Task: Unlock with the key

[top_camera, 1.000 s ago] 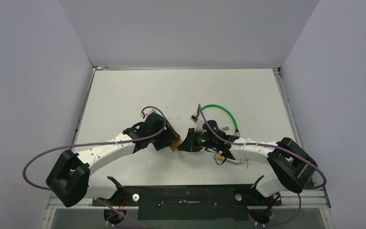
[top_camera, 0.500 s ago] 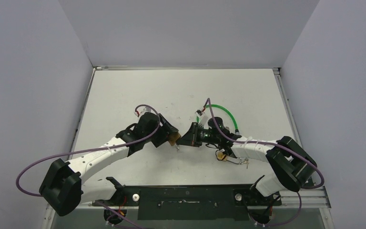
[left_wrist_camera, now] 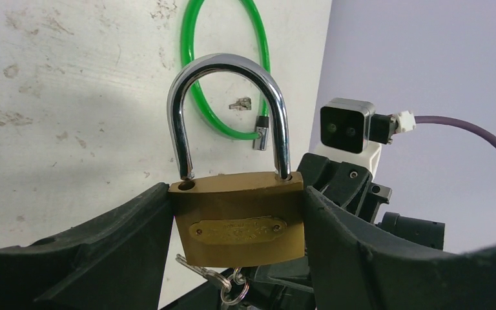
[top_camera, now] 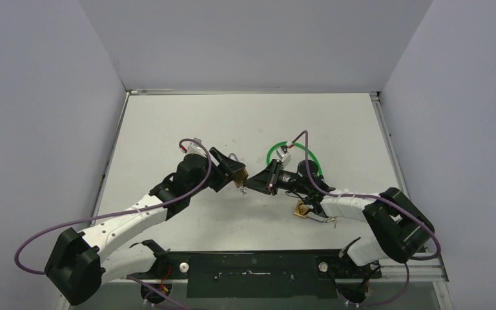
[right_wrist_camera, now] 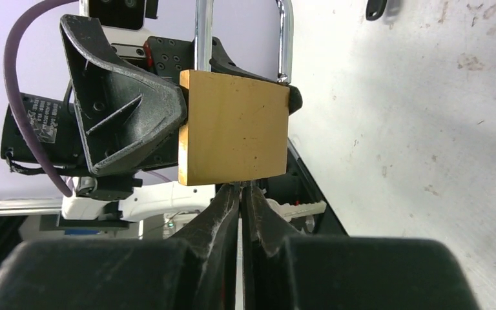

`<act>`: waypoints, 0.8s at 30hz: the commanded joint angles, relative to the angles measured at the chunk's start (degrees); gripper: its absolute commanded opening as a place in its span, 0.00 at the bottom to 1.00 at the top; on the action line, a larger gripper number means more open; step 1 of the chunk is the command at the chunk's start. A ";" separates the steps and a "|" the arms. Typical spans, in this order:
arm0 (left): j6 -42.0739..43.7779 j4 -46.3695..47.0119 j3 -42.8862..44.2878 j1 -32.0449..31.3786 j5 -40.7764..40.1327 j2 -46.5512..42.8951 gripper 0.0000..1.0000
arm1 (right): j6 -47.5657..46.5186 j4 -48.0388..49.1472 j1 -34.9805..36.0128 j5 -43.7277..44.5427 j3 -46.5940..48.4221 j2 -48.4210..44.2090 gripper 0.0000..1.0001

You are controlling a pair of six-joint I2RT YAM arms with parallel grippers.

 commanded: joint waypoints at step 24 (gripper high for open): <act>-3.81 8.45 9.39 1.75 3.94 3.80 0.00 | -45.07 -31.68 6.11 18.40 22.15 -7.18 0.65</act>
